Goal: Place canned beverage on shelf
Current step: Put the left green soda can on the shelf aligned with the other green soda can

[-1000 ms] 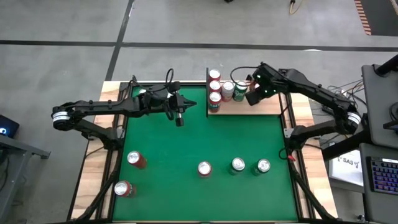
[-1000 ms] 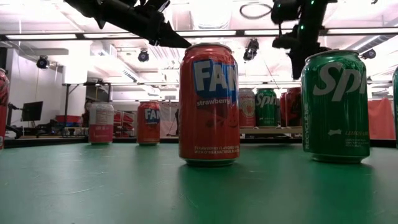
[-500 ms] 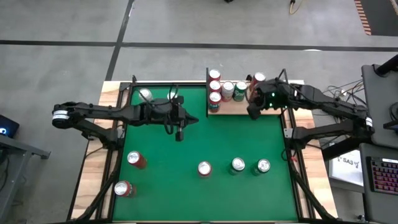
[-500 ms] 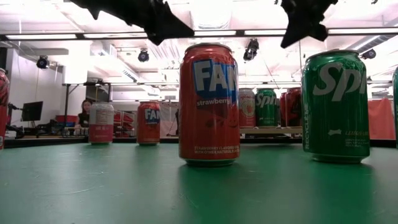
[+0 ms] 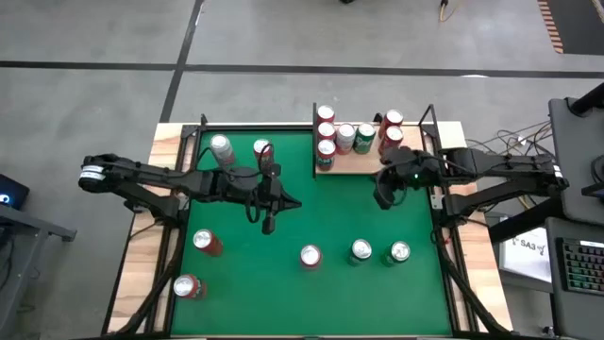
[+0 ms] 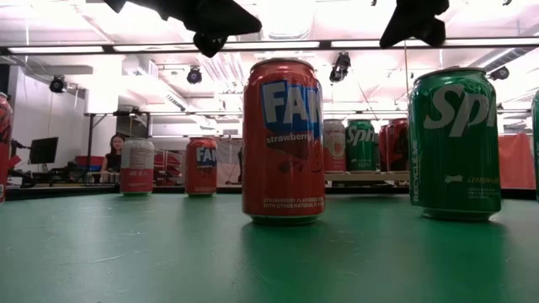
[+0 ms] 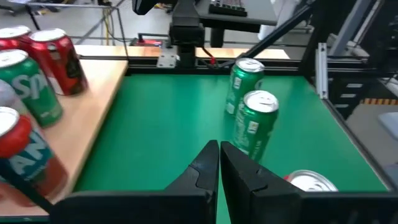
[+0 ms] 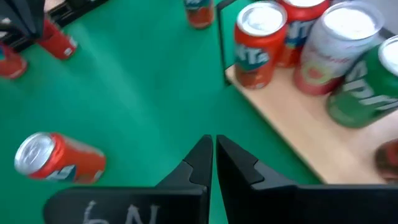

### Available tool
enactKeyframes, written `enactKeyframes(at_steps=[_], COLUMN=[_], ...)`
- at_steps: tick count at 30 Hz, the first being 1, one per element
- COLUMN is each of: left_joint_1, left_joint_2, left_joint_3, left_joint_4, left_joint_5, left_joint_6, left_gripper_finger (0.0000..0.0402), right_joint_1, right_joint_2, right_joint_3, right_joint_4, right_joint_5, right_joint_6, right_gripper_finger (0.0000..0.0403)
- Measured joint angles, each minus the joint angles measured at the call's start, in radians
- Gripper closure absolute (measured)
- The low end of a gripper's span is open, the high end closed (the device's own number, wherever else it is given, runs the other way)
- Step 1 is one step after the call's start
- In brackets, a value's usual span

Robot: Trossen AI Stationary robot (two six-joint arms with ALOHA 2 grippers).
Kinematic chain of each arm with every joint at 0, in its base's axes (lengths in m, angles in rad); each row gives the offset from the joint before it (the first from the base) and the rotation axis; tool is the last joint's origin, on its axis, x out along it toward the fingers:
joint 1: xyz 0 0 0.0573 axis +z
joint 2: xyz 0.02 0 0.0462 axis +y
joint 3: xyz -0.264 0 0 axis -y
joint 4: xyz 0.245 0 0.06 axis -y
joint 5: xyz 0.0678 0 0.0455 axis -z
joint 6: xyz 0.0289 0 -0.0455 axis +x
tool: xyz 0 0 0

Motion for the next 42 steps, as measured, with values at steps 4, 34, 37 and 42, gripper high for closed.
enactKeyframes(at_steps=[4,34,37,42], left_joint_1=[-0.026,-0.161,-0.183,-0.219], left_joint_2=[0.0,0.009,0.02,0.047], left_joint_3=[0.0,0.0,0.0,0.0], left_joint_4=[-0.011,-0.021,-0.002,0.037], left_joint_5=[0.0,-0.002,-0.002,-0.003], left_joint_6=[-0.039,-0.152,-0.157,-0.163], left_gripper_finger=[0.0402,0.0402,0.0402,0.0402], right_joint_1=[0.05,0.281,0.312,0.364], right_joint_2=[0.0,0.233,0.237,0.237], right_joint_3=[-0.017,0.046,0.047,0.047], right_joint_4=[0.0,0.057,0.057,0.058], right_joint_5=[0.029,0.005,0.005,0.012], right_joint_6=[0.044,0.123,0.159,0.231], right_gripper_finger=[0.039,0.039,0.039,0.039])
